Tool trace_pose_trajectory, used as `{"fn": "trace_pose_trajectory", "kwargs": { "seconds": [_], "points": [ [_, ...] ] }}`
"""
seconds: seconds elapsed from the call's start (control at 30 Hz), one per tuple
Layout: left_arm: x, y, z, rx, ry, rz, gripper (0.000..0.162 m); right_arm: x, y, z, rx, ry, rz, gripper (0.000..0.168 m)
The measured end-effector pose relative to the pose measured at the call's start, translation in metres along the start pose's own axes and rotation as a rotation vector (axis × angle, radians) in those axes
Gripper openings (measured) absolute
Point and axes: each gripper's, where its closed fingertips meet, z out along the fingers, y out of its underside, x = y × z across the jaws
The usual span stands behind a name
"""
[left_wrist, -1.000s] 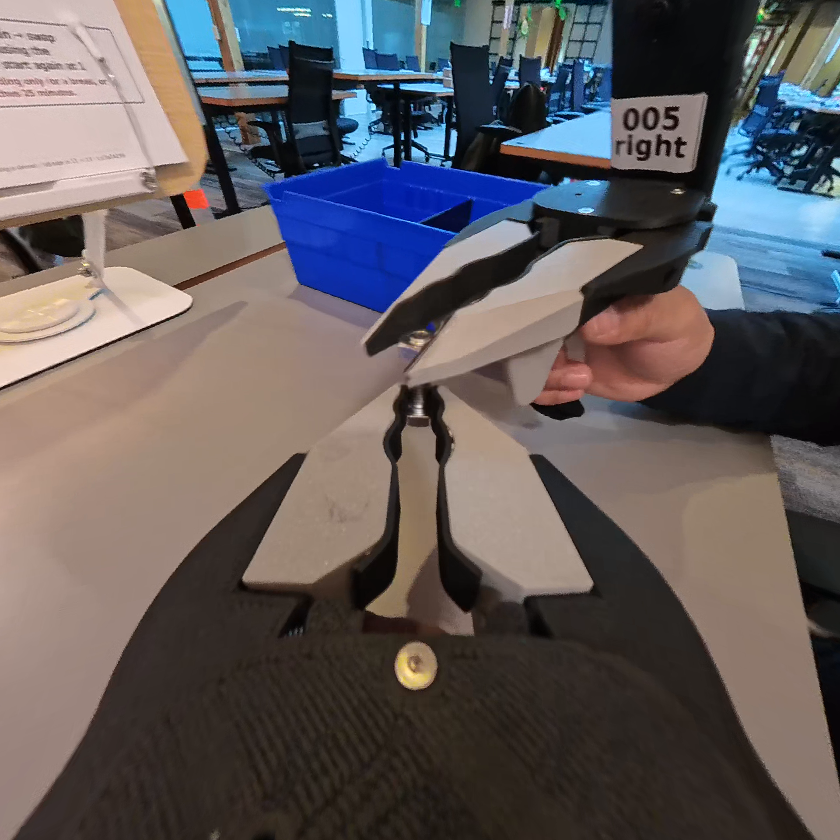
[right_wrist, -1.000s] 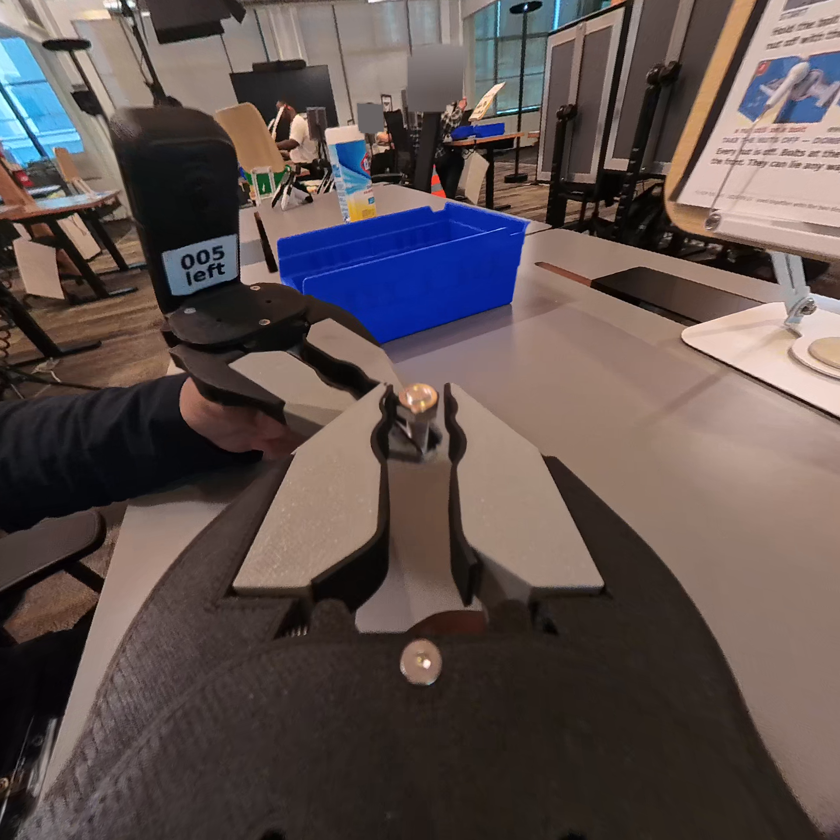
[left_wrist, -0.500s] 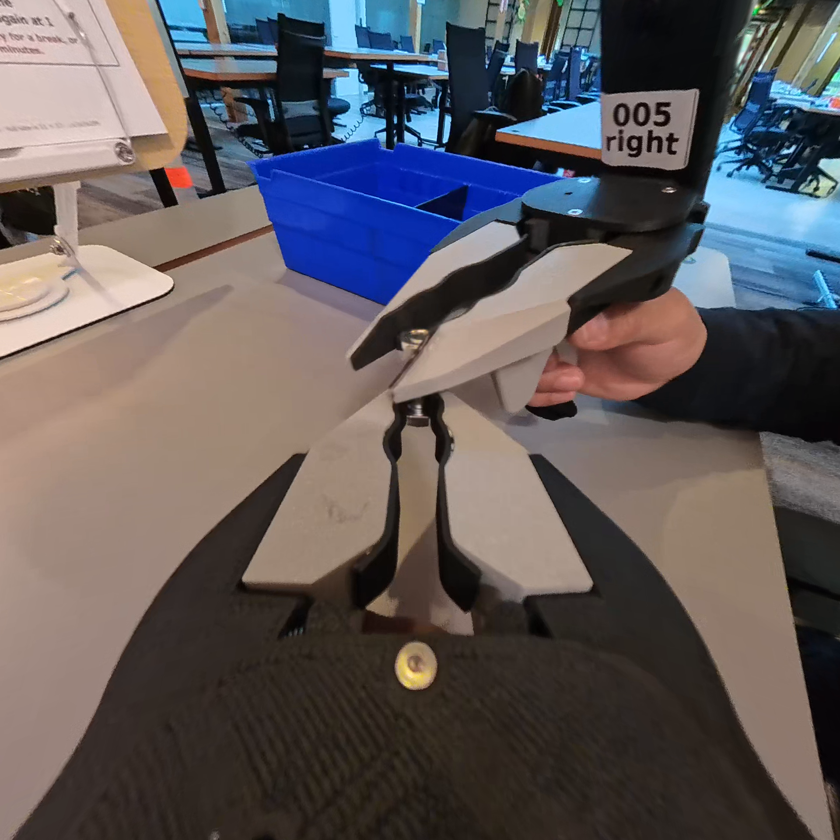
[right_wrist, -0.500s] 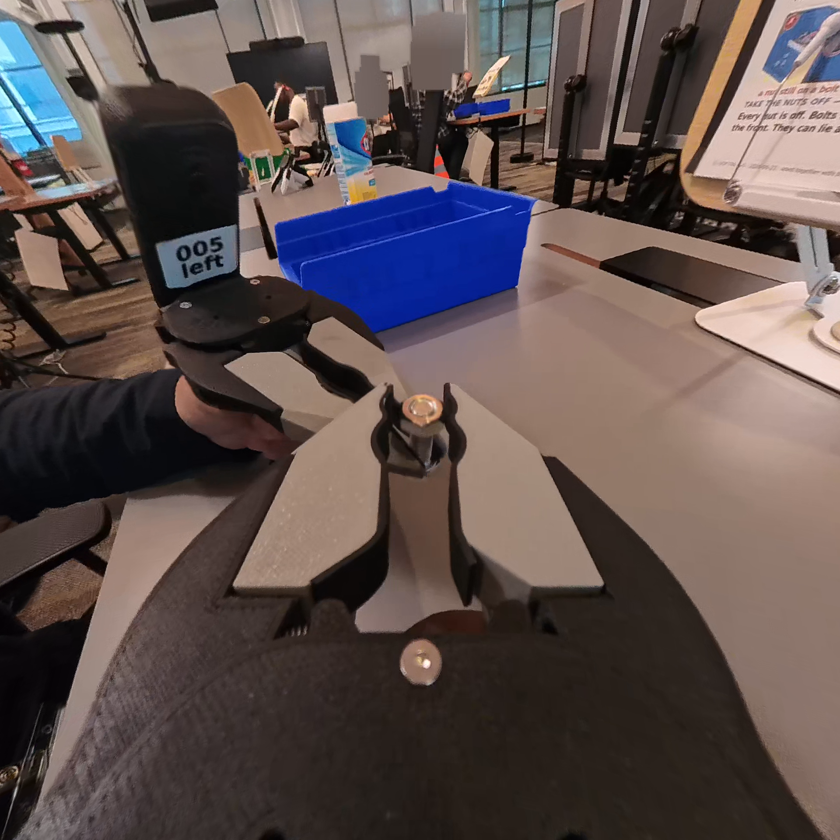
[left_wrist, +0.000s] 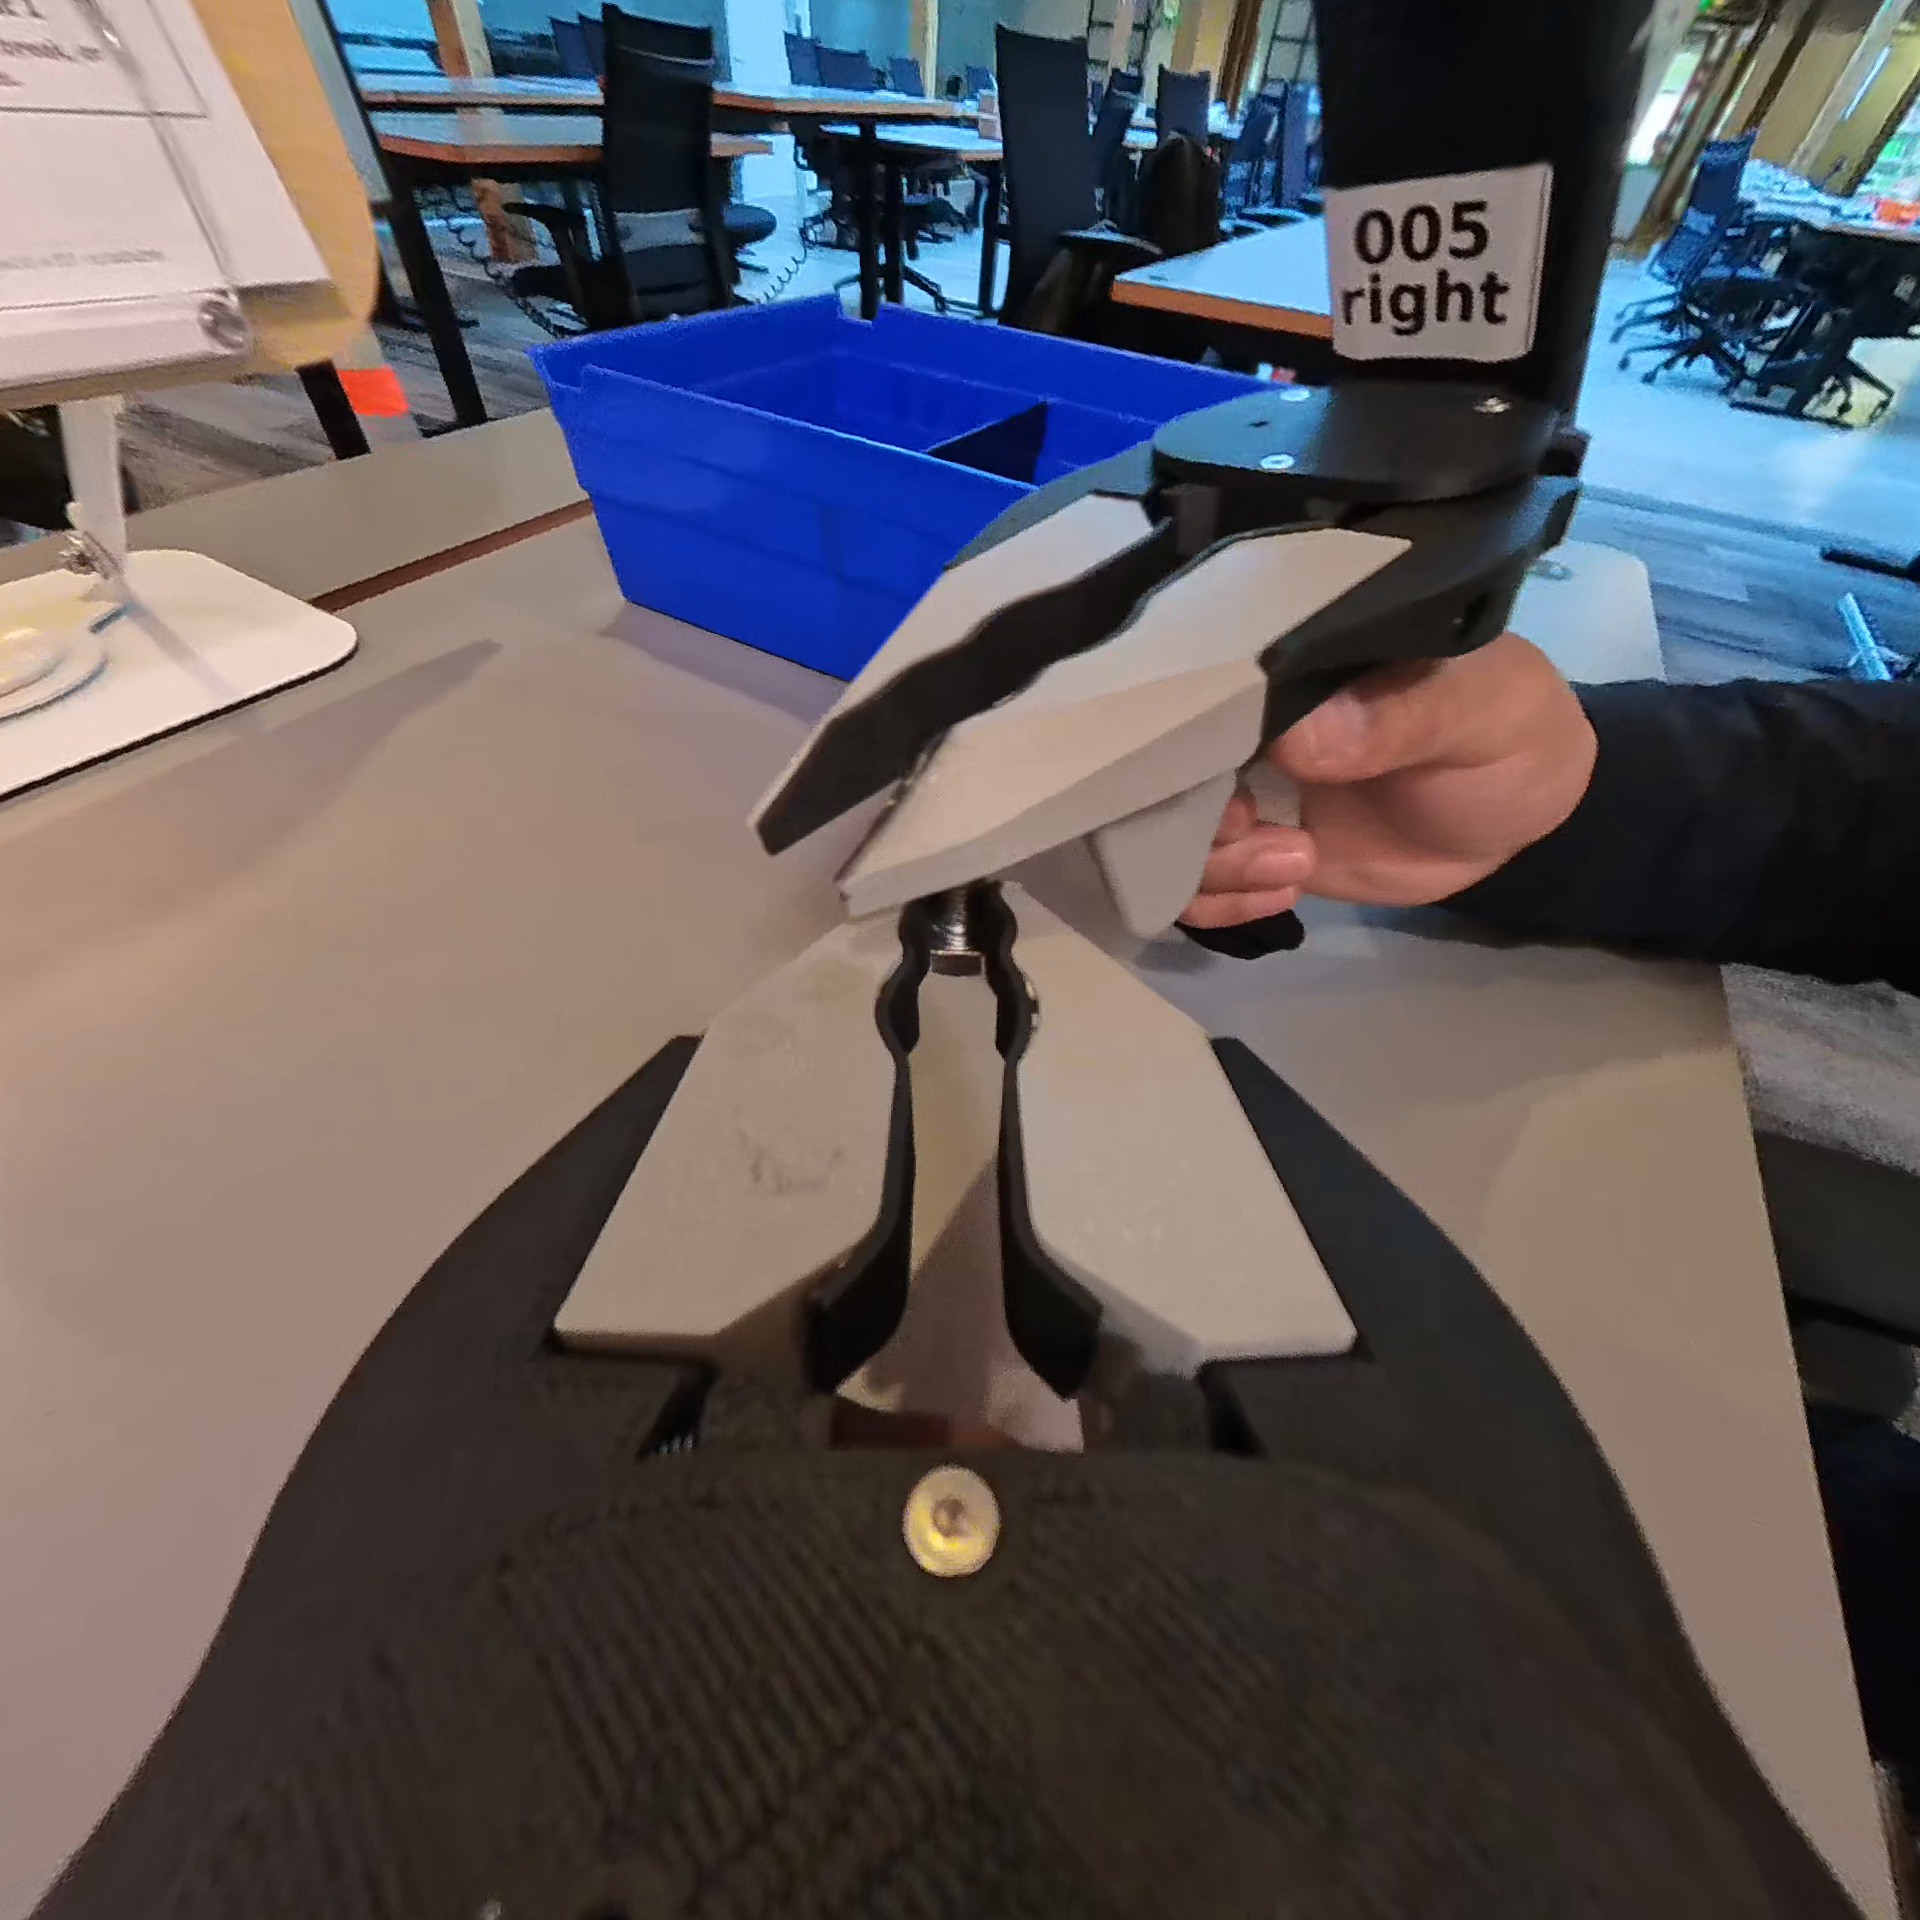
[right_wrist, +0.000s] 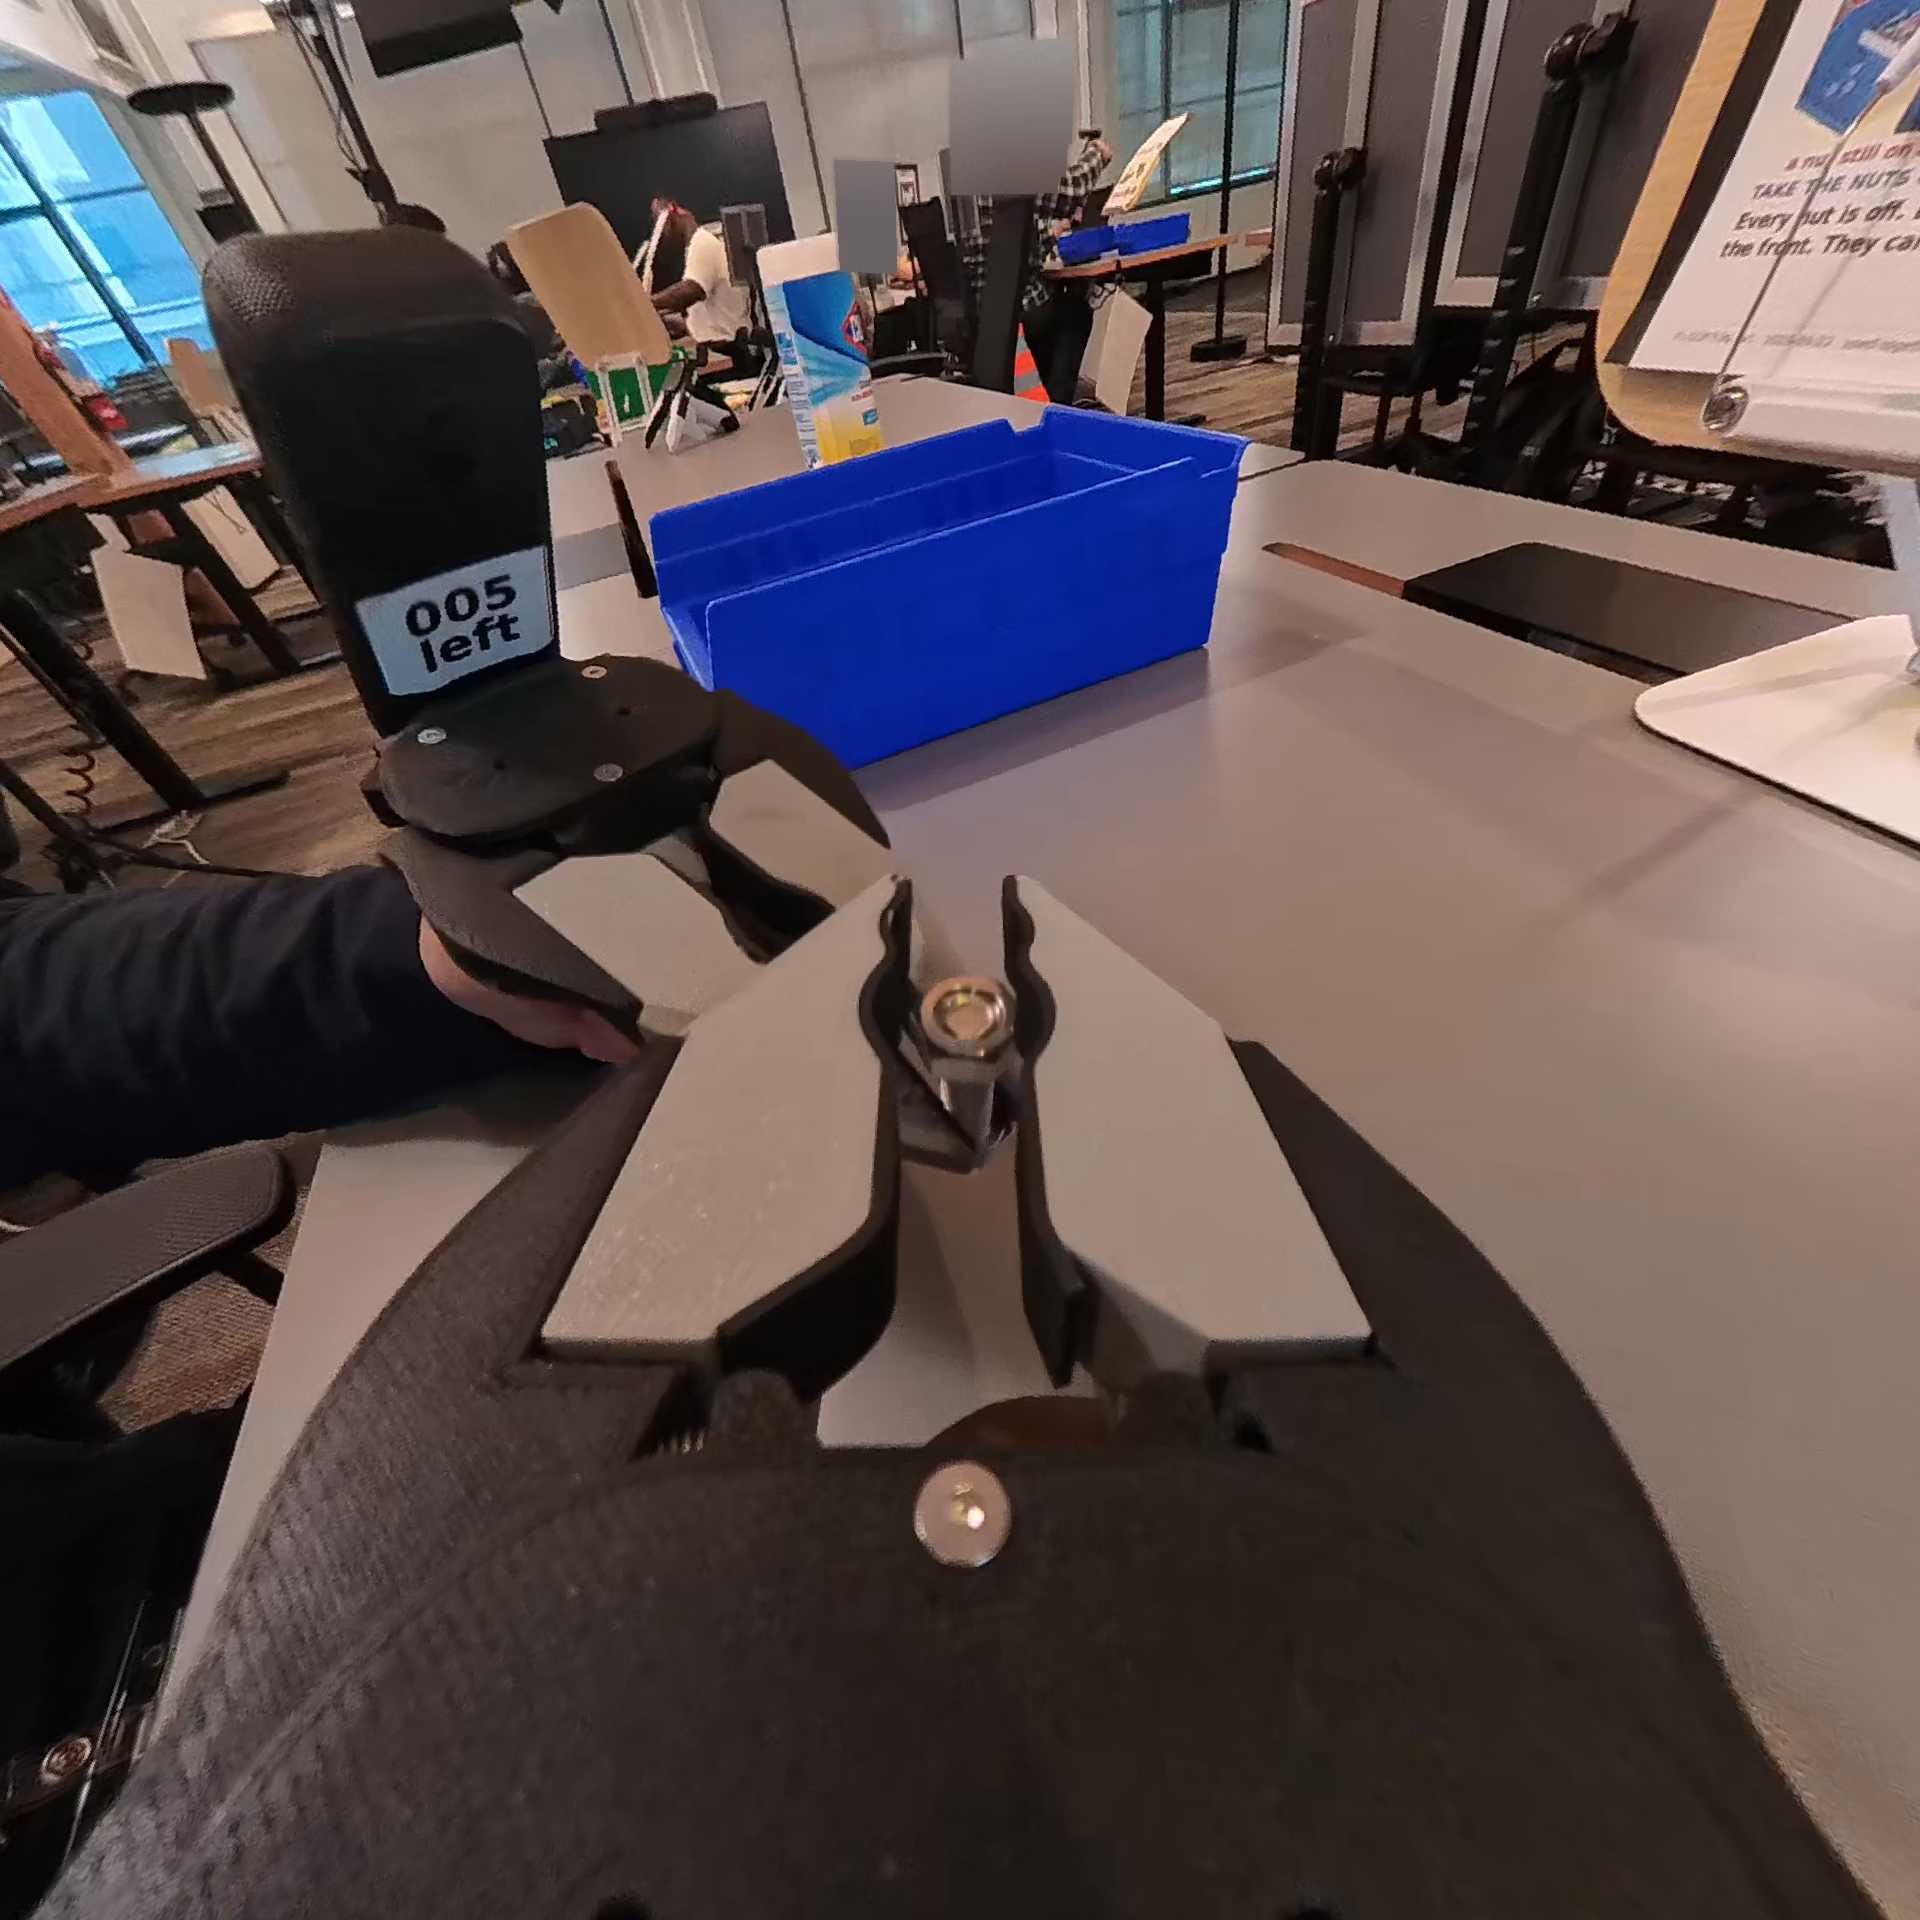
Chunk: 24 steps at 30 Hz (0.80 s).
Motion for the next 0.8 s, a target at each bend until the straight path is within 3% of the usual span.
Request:
{"fn": "trace_pose_trajectory", "kwargs": {
  "seconds": [0.33, 0.63, 0.8],
  "points": [
    [-0.024, -0.008, -0.011, 0.048, -0.068, -0.088, 0.006, 0.009, -0.01, -0.011, 0.041, 0.022, 0.024, 0.014],
    [0.002, -0.001, 0.0, 0.001, 0.005, 0.013, 0.007, -0.002, 0.0, -0.001, -0.003, -0.003, -0.017, 0.016],
    [-0.012, -0.004, -0.005, 0.021, -0.055, -0.022, 0.007, 0.006, -0.008, -0.007, 0.027, 0.038, -0.028, 0.018]
  ]
}}
